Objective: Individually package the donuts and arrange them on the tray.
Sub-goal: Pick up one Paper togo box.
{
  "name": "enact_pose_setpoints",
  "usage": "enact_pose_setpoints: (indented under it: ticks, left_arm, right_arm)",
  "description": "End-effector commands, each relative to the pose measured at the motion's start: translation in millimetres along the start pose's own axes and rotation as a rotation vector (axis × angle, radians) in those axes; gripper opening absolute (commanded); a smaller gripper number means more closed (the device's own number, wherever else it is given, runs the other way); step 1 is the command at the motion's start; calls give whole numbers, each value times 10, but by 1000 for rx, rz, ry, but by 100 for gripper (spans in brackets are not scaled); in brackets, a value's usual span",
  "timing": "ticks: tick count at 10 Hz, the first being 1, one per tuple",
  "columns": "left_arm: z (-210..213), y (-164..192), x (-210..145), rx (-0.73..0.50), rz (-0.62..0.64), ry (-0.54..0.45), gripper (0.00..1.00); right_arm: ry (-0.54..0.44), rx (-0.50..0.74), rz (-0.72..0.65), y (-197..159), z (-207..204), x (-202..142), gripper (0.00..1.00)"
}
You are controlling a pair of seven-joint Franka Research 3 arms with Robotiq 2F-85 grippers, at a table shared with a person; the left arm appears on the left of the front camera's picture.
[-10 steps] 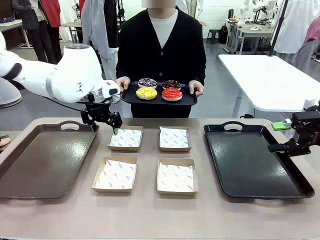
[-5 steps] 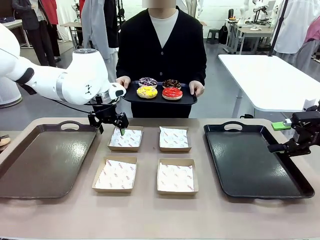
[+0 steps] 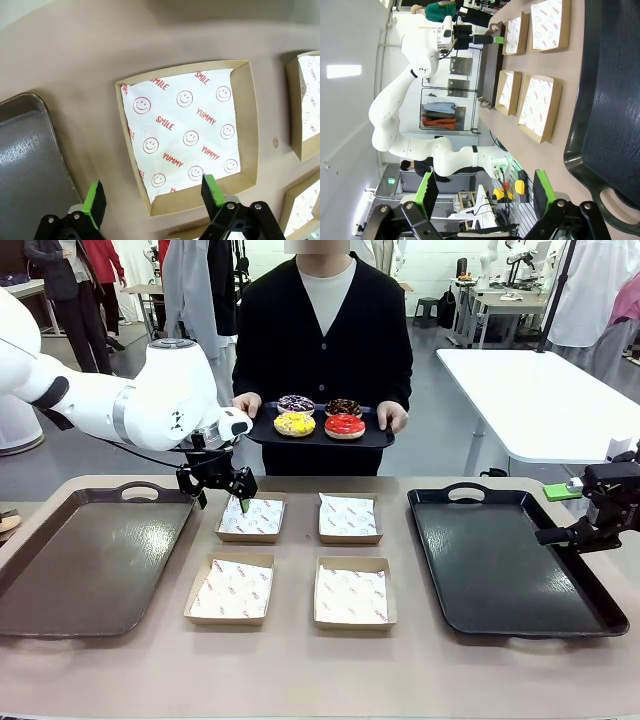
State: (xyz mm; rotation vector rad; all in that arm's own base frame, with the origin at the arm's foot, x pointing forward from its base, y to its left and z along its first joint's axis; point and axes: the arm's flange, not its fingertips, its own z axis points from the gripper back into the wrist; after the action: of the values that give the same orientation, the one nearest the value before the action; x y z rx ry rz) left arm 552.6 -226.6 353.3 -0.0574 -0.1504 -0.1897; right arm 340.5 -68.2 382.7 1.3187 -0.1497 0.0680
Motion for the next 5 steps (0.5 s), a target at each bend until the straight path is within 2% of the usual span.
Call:
enact_pose_setpoints:
  ticks: [1,5]
  left_arm:
    - [13,-1,-15,13,-12,1,100]
    - [-37,22,63,20,16,12,100]
  right_arm:
    - [-7,8,1,5,-11,1,100]
    - [-7,8,1,5,-11,1,100]
